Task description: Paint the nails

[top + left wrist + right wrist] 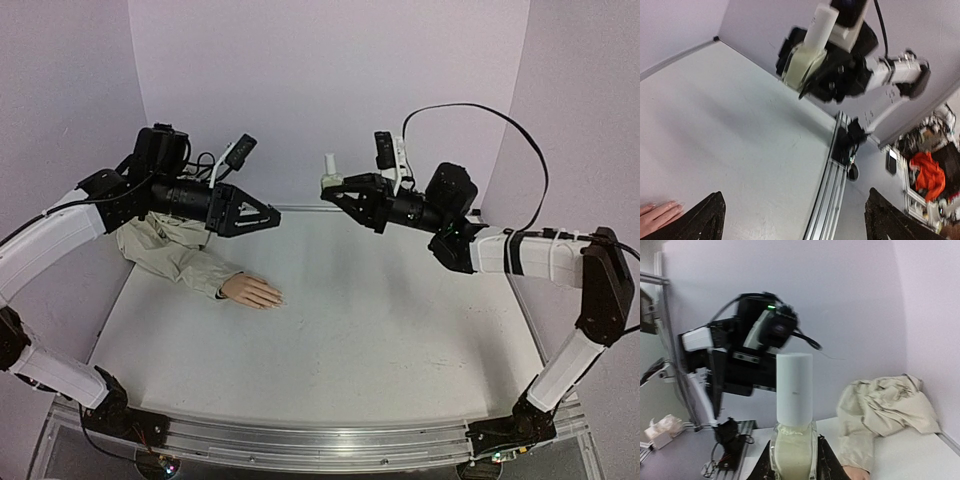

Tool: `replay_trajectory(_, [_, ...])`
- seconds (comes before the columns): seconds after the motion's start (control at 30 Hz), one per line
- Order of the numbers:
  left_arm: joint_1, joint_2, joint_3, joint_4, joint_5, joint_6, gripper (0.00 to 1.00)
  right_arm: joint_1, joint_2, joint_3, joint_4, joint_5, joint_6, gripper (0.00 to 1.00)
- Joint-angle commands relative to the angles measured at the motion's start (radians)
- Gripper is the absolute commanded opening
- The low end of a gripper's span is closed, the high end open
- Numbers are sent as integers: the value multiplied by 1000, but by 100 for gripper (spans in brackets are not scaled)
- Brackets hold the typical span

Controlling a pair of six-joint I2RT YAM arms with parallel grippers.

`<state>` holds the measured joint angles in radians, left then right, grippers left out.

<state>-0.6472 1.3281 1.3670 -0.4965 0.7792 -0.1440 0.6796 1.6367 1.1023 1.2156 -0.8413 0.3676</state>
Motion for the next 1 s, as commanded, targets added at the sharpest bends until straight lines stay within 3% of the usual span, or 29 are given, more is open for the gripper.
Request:
replay_trajectory(0.0, [-19, -50, -37, 277, -277, -331, 97, 51, -108, -42, -116, 549, -207, 0])
replay_trajectory(0.13, [-67, -37, 20, 283, -494, -381, 97, 142, -114, -43, -145, 883, -284, 0])
replay_trajectory(0.3, [-135, 46, 164, 282, -596, -369, 95, 245, -81, 4, -180, 1141, -401, 0])
replay_trajectory(0.57, [-170, 158, 272, 279, -593, -342, 70, 295, -46, 52, -195, 1180, -444, 0])
replay_trajectory(0.97, [-189, 248, 343, 281, -551, -310, 57, 326, -35, 62, -208, 1173, -469, 0])
